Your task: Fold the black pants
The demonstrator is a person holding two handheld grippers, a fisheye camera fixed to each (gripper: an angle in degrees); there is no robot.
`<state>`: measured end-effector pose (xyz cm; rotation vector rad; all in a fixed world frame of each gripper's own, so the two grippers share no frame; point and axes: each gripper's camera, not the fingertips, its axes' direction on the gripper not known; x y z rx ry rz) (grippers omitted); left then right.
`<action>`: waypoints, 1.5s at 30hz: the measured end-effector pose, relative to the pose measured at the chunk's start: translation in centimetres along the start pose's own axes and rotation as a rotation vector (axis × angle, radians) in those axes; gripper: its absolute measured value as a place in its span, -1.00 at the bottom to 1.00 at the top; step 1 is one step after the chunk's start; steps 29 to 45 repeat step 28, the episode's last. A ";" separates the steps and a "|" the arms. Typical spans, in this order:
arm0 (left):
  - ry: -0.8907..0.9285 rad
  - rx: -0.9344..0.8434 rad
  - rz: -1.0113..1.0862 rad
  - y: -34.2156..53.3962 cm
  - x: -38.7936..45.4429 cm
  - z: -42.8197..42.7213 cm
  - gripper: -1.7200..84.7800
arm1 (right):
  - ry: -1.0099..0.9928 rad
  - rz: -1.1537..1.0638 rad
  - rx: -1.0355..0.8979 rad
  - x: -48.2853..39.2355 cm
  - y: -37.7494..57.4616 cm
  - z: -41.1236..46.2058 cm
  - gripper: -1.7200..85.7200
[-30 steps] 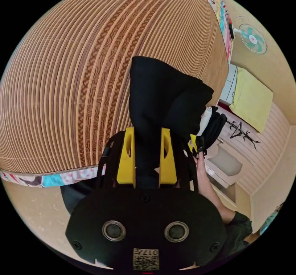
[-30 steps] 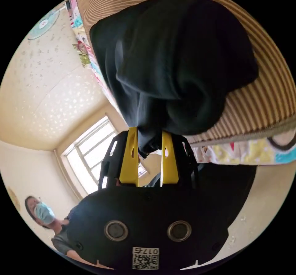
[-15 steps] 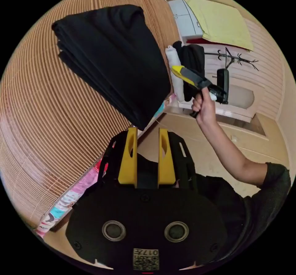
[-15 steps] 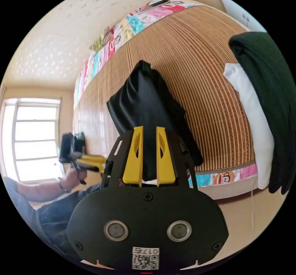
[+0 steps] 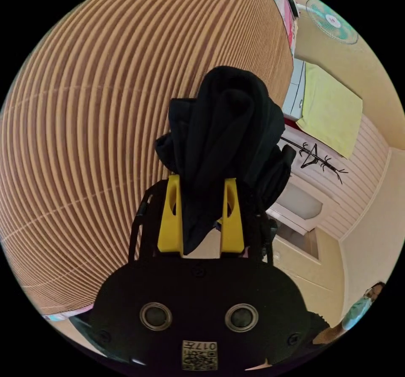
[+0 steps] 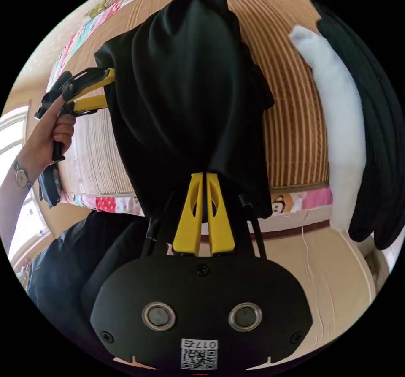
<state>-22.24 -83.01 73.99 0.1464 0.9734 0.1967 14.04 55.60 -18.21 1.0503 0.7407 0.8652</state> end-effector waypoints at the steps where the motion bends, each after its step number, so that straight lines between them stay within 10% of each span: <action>1: 0.014 -0.038 0.015 -0.8 1.9 1.7 -0.63 | 0.005 0.019 0.003 1.0 0.1 -0.1 -0.94; 7: -0.075 -0.311 0.184 -1.8 10.4 7.7 -0.56 | 0.072 0.296 0.013 11.4 1.6 -2.1 -0.95; 16: -0.187 -0.250 -0.043 10.9 2.2 -8.3 -0.75 | -0.440 0.494 0.044 12.1 8.9 6.3 -0.95; 28: -0.172 0.499 -0.520 41.3 -7.2 -41.2 -0.77 | -1.368 1.224 0.319 1.2 19.2 25.2 -0.95; 45: -0.172 0.499 -0.520 41.3 -7.2 -41.2 -0.77 | -1.368 1.224 0.319 1.2 19.2 25.2 -0.95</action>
